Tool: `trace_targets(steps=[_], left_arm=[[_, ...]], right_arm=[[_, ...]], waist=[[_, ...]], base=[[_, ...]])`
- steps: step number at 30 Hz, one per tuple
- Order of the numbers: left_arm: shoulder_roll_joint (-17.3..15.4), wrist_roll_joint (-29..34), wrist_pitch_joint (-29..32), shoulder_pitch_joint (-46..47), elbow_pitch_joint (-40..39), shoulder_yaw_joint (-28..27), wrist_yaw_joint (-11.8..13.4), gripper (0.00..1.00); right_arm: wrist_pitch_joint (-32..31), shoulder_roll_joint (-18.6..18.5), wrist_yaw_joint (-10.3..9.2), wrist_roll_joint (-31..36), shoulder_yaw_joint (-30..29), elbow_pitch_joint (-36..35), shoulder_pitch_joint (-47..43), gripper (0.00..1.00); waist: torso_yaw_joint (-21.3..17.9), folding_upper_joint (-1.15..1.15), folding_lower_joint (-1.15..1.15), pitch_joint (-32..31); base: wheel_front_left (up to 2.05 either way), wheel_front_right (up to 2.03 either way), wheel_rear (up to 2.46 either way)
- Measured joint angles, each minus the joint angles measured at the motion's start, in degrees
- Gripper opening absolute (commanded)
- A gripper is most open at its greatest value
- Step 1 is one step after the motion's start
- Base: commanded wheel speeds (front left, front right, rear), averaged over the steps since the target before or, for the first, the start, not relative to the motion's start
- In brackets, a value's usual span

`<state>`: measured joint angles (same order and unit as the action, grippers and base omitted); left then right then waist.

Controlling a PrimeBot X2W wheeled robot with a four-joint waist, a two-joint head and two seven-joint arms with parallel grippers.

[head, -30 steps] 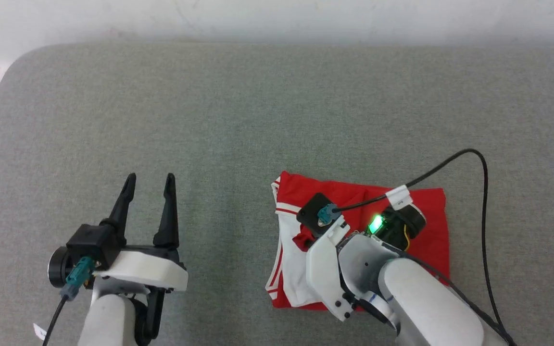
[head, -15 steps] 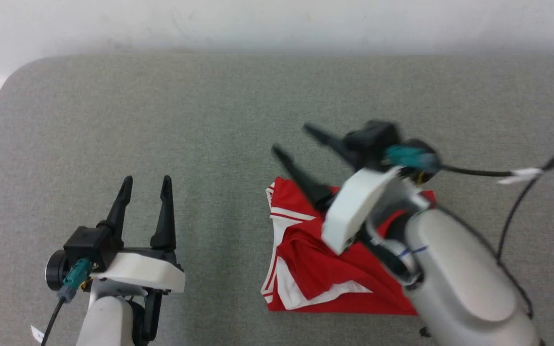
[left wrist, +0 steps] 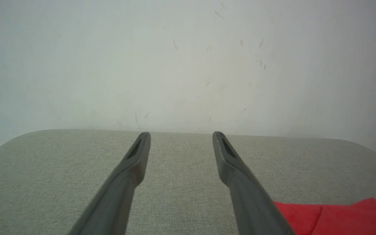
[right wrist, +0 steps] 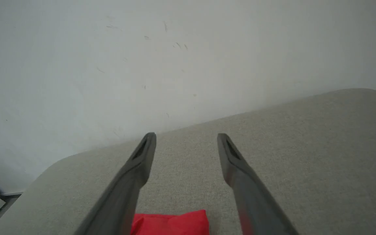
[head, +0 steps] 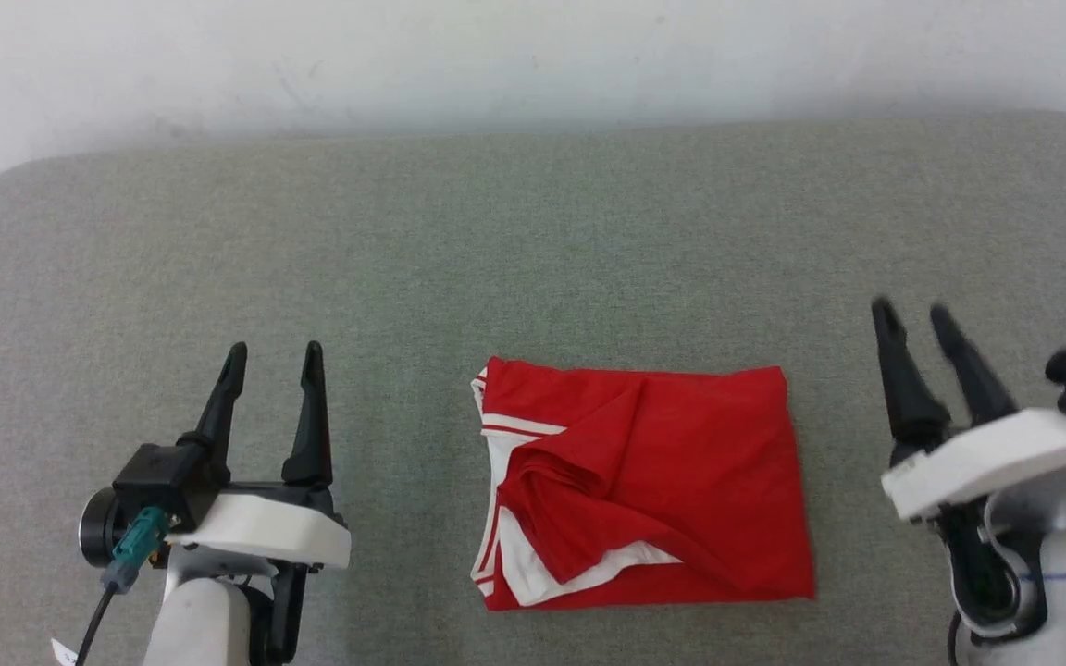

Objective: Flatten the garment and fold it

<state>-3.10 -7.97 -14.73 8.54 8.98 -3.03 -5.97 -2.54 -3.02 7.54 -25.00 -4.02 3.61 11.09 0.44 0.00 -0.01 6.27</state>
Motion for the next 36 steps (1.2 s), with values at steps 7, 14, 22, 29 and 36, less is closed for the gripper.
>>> trace_targets(steps=[7, 14, 22, 29, 36], left_arm=[[0.1, 0.0, 0.0, 0.0, -0.1, 0.0, 0.0, 1.00], [0.1, 0.0, 0.0, 0.0, -0.2, 0.4, 0.0, 1.00], [0.1, -0.8, 0.0, 0.0, 0.0, 1.3, 0.0, 1.00], [0.1, -1.1, 0.0, -0.1, 0.3, 1.1, 0.1, 1.00], [0.1, -1.3, 0.0, -0.5, -0.4, 0.4, 0.5, 1.00]], right_arm=[[-8.6, 0.0, 0.00, -9.1, 0.5, 8.2, -5.2, 1.00], [-15.7, 0.0, 0.00, -13.3, 3.2, 14.8, -4.9, 1.00], [-19.6, -0.2, 0.08, -18.6, 6.4, 24.7, 1.6, 1.00], [-20.8, -0.2, 0.02, -13.1, 11.2, 28.1, 6.2, 0.00], [-24.4, -0.2, 0.00, 12.9, 17.1, 16.8, 12.5, 0.00]], waist=[[-0.5, 0.00, 0.00, 0.3], [-0.2, 0.00, 0.00, 0.8], [1.2, 0.00, 0.00, 1.4], [1.2, 0.00, 0.01, 1.2], [-1.5, 0.00, 0.01, 1.0]], base=[[0.00, 0.00, 0.00], [0.00, 0.00, 0.00], [0.00, 0.00, 0.00], [0.00, 0.00, 0.00], [0.00, 0.00, 0.00]])
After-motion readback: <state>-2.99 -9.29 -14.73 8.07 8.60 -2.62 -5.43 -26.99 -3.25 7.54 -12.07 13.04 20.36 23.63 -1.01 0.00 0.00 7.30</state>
